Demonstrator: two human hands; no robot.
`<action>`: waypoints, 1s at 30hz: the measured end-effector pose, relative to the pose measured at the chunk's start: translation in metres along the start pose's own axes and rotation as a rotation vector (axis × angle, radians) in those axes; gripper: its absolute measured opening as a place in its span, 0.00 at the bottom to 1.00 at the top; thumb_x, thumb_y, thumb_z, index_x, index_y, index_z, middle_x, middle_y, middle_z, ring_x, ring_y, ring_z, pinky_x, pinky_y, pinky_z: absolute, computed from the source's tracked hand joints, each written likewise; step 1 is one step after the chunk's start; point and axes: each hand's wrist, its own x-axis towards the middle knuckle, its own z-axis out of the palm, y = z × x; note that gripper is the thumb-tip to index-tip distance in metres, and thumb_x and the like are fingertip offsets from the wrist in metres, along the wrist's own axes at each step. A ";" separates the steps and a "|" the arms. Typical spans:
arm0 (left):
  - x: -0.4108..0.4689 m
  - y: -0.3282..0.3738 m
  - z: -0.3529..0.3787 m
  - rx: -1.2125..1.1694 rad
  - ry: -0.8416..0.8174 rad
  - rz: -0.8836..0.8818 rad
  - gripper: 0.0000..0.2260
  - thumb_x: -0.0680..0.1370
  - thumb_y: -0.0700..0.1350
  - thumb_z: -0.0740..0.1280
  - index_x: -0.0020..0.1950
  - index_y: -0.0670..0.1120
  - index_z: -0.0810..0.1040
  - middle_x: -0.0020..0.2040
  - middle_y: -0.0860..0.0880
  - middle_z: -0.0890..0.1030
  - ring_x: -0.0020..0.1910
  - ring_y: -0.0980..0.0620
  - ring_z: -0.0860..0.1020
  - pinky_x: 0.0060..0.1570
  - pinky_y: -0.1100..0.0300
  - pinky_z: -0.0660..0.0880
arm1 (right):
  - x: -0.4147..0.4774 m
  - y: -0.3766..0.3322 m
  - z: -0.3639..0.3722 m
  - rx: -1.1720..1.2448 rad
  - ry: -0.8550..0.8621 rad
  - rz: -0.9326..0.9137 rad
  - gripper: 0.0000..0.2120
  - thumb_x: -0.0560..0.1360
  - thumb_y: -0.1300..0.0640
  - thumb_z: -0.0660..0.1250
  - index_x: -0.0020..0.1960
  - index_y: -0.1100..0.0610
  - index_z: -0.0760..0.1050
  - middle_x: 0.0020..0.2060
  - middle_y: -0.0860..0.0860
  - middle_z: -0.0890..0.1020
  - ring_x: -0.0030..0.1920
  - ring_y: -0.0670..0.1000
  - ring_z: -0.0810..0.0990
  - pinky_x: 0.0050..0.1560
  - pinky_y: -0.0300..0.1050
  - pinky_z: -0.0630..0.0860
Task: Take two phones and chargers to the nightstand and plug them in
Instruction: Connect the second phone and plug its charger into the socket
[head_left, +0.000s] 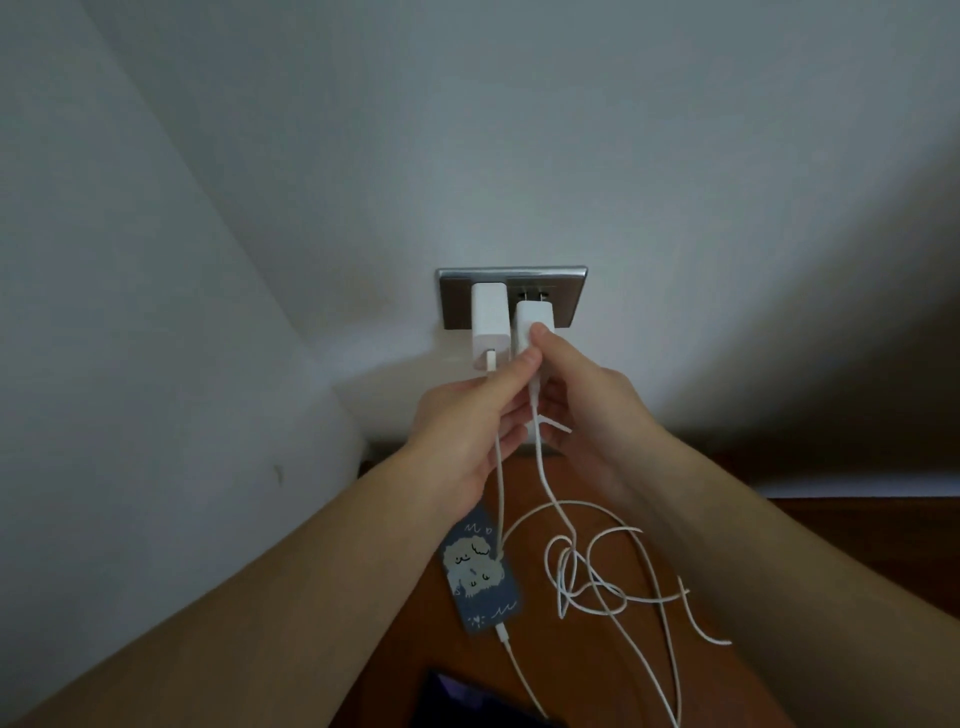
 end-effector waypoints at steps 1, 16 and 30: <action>0.000 -0.002 0.000 0.000 0.006 0.006 0.14 0.72 0.54 0.72 0.54 0.49 0.82 0.50 0.51 0.86 0.49 0.55 0.84 0.50 0.60 0.76 | 0.000 0.001 0.000 0.015 -0.009 0.001 0.24 0.71 0.38 0.69 0.53 0.57 0.82 0.46 0.53 0.87 0.52 0.53 0.84 0.61 0.54 0.75; 0.000 0.001 0.010 0.122 0.076 0.104 0.14 0.71 0.61 0.71 0.47 0.51 0.81 0.42 0.54 0.86 0.42 0.58 0.84 0.47 0.59 0.77 | 0.000 -0.026 -0.003 -0.093 0.051 0.082 0.21 0.69 0.37 0.68 0.47 0.54 0.79 0.41 0.52 0.83 0.45 0.53 0.80 0.40 0.45 0.71; -0.006 -0.001 0.008 0.016 0.031 0.033 0.22 0.67 0.58 0.71 0.56 0.47 0.83 0.52 0.48 0.86 0.54 0.50 0.83 0.63 0.48 0.75 | -0.009 -0.019 0.008 0.003 0.043 0.084 0.18 0.75 0.43 0.67 0.49 0.59 0.81 0.42 0.53 0.87 0.47 0.51 0.84 0.50 0.47 0.78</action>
